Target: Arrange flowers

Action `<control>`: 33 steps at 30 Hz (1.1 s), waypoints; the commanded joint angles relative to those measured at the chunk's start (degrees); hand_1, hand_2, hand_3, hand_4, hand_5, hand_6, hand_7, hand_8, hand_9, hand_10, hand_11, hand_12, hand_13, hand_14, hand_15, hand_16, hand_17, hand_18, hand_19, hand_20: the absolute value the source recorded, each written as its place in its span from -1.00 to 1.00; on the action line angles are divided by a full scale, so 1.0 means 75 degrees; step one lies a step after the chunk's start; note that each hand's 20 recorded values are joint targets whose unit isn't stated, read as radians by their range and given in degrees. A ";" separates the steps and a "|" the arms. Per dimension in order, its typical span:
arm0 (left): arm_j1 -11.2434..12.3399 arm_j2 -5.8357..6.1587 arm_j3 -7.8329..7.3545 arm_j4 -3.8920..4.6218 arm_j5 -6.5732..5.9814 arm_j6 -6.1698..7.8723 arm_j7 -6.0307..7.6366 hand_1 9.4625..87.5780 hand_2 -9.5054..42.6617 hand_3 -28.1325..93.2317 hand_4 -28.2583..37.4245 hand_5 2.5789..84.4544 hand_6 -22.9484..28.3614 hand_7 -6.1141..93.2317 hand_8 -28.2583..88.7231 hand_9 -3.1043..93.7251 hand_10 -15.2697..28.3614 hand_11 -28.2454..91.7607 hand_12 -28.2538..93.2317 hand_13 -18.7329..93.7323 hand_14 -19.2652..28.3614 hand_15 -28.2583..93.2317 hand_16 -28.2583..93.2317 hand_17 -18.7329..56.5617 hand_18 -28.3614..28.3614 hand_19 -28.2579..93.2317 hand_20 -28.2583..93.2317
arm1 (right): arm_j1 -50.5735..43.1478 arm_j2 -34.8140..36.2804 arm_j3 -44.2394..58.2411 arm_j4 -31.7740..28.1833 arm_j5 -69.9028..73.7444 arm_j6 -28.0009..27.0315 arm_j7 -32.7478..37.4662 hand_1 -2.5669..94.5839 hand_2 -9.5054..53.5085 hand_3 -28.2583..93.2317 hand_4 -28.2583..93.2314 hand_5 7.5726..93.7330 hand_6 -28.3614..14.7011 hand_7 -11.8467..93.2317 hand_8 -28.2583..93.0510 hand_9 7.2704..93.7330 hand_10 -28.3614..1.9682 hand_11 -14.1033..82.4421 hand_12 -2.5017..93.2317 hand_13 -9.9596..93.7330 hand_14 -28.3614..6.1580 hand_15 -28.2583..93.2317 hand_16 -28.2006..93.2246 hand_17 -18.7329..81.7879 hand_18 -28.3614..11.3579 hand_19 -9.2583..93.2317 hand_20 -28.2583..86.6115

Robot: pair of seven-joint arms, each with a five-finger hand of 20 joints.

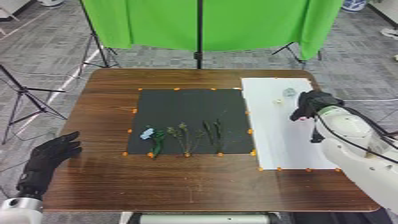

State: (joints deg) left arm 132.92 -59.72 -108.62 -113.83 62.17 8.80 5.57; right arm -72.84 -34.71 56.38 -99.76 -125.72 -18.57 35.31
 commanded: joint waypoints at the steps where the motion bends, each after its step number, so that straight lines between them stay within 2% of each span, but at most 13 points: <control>1: 0.0044 -0.0054 -0.0011 0.0002 0.0070 -0.0209 -0.0201 -0.55 -0.13 0.53 -0.95 0.15 -0.01 -0.62 -0.63 0.01 0.37 -0.19 -0.36 0.04 0.60 -0.14 -0.58 -0.15 0.51 -0.23 -0.16 | -0.0220 -0.0017 0.0001 -0.0053 0.0046 -0.0054 0.0226 -0.33 -1.00 0.53 -0.78 0.08 0.21 -0.57 -0.63 0.40 -0.28 -0.16 -0.36 0.64 0.02 0.59 0.04 0.39 -0.60 1.00 0.43; 4: 0.0056 -0.0051 -0.0028 0.0004 0.0065 -0.0210 -0.0212 -0.55 -0.13 0.53 -0.95 0.15 -0.01 -0.63 -0.63 0.01 0.37 -0.19 -0.36 0.04 0.60 -0.14 -0.58 -0.16 0.51 -0.23 -0.16 | -0.0275 -0.0057 -0.0042 -0.0053 0.0210 0.0082 0.0296 -0.31 -1.00 0.52 -0.78 0.09 0.21 -0.57 -0.64 0.44 -0.26 -0.17 -0.37 0.67 0.08 0.58 0.04 0.41 -0.58 1.00 0.43; 7: 0.0053 -0.0041 -0.0027 0.0005 0.0066 -0.0231 -0.0229 -0.55 -0.13 0.53 -0.95 0.15 -0.01 -0.63 -0.63 0.01 0.37 -0.19 -0.36 0.04 0.60 -0.14 -0.58 -0.16 0.51 -0.23 -0.16 | -0.0362 -0.0071 -0.0070 -0.0036 0.0391 0.0577 0.0317 -0.24 -1.00 0.52 -0.79 0.12 0.21 -0.57 -0.64 0.48 -0.21 -0.18 -0.37 0.70 0.15 0.56 0.05 0.44 -0.50 1.00 0.43; 9: 0.0075 -0.0049 -0.0047 -0.0006 0.0068 -0.0237 -0.0252 -0.55 -0.13 0.53 -0.95 0.15 -0.01 -0.63 -0.63 0.01 0.37 -0.19 -0.36 0.04 0.60 -0.14 -0.58 -0.16 0.51 -0.23 -0.17 | -0.0389 -0.0064 -0.0149 -0.0016 0.0423 0.1019 0.0284 -0.12 -1.00 0.54 -0.81 0.22 0.25 -0.53 -0.65 0.55 -0.06 -0.17 -0.39 0.76 0.27 0.53 0.06 0.49 -0.43 1.00 0.43; 11: 0.0072 -0.0049 -0.0057 -0.0002 0.0065 -0.0241 -0.0256 -0.55 -0.13 0.53 -0.95 0.15 -0.01 -0.63 -0.63 0.01 0.37 -0.19 -0.36 0.04 0.60 -0.14 -0.58 -0.16 0.51 -0.23 -0.17 | -0.0435 -0.0039 -0.0216 -0.0010 0.0324 0.1434 0.0207 -0.03 -1.00 0.55 -0.83 0.30 0.27 -0.49 -0.66 0.61 0.00 -0.19 -0.35 0.78 0.33 0.52 0.06 0.51 -0.39 1.00 0.44; 12: 0.0080 -0.0045 -0.0058 -0.0007 0.0066 -0.0231 -0.0255 -0.55 -0.13 0.53 -0.94 0.15 -0.01 -0.63 -0.63 0.01 0.37 -0.19 -0.36 0.04 0.60 -0.14 -0.58 -0.16 0.51 -0.23 -0.17 | -0.0420 -0.0023 -0.0275 -0.0005 0.0395 0.1645 0.0208 0.02 -1.00 0.52 -0.83 0.33 0.27 -0.47 -0.59 0.64 0.04 -0.23 -0.29 0.80 0.35 0.52 0.06 0.52 -0.37 1.00 0.44; 13: 0.0076 -0.0046 -0.0061 -0.0005 0.0068 -0.0235 -0.0262 -0.55 -0.13 0.52 -0.94 0.15 -0.01 -0.63 -0.63 0.01 0.37 -0.19 -0.36 0.04 0.60 -0.14 -0.58 -0.16 0.51 -0.23 -0.17 | -0.0422 -0.0019 -0.0297 -0.0006 0.0416 0.1826 0.0190 0.21 -1.00 0.42 -0.81 0.49 0.25 -0.43 -0.41 0.79 0.20 -0.41 -0.09 0.84 0.43 0.51 0.06 0.56 -0.32 1.00 0.45; 17: 0.0105 -0.0063 -0.0074 -0.0024 0.0070 -0.0234 -0.0260 -0.54 -0.14 0.53 -0.94 0.14 0.00 -0.63 -0.63 0.01 0.37 -0.19 -0.36 0.04 0.60 -0.14 -0.58 -0.16 0.51 -0.23 -0.17 | -0.0327 0.0008 -0.0381 0.0019 0.0493 0.2258 0.0128 0.33 -1.00 0.41 -0.81 0.63 0.26 -0.34 -0.34 0.90 0.28 -0.47 0.00 0.89 0.52 0.49 0.06 0.60 -0.27 1.00 0.46; 23: 0.0149 -0.0054 -0.0121 -0.0032 0.0068 -0.0216 -0.0232 -0.54 -0.14 0.53 -0.94 0.14 0.00 -0.63 -0.63 0.01 0.37 -0.19 -0.36 0.04 0.60 -0.14 -0.58 -0.16 0.51 -0.22 -0.17 | 0.0114 0.0043 -0.0097 -0.0197 0.0513 0.2732 0.0178 0.36 -1.00 0.41 -0.82 0.67 0.26 -0.31 -0.36 0.93 0.32 -0.45 0.02 0.91 0.53 0.48 0.07 0.63 -0.25 1.00 0.45; 26: 0.0200 -0.0053 -0.0165 -0.0055 0.0061 -0.0185 -0.0220 -0.54 -0.14 0.53 -0.93 0.14 0.00 -0.63 -0.63 0.01 0.37 -0.19 -0.36 0.04 0.60 -0.14 -0.58 -0.16 0.51 -0.22 -0.17 | 0.0845 -0.0071 -0.0310 -0.0370 0.0562 0.3146 0.0045 0.37 -1.00 0.41 -0.82 0.67 0.26 -0.30 -0.36 0.94 0.31 -0.45 0.02 0.92 0.53 0.48 0.07 0.63 -0.24 1.00 0.45; 29: 0.0175 -0.0022 -0.0141 -0.0043 0.0049 -0.0199 -0.0198 -0.54 -0.15 0.53 -0.93 0.14 0.00 -0.63 -0.63 0.01 0.37 -0.19 -0.36 0.04 0.60 -0.14 -0.58 -0.16 0.51 -0.22 -0.17 | 0.1752 -0.0405 -0.0797 -0.0484 0.0597 0.3544 -0.0250 0.36 -1.00 0.41 -0.81 0.67 0.26 -0.30 -0.36 0.94 0.31 -0.46 0.02 0.92 0.54 0.48 0.08 0.63 -0.25 1.00 0.45; 33: 0.0154 -0.0006 -0.0094 -0.0041 0.0043 -0.0158 -0.0151 -0.54 -0.15 0.53 -0.93 0.14 0.00 -0.63 -0.63 0.01 0.37 -0.19 -0.36 0.04 0.60 -0.14 -0.58 -0.16 0.51 -0.22 -0.17 | 0.2917 -0.1304 -0.1753 -0.0425 0.0740 0.3823 -0.0834 0.36 -1.00 0.41 -0.81 0.67 0.26 -0.29 -0.36 0.94 0.31 -0.46 0.03 0.92 0.54 0.48 0.08 0.63 -0.25 1.00 0.46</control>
State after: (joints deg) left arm 133.50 -59.70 -109.61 -114.16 62.43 7.63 4.54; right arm -67.35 -35.20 49.90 -100.49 -120.59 7.08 35.65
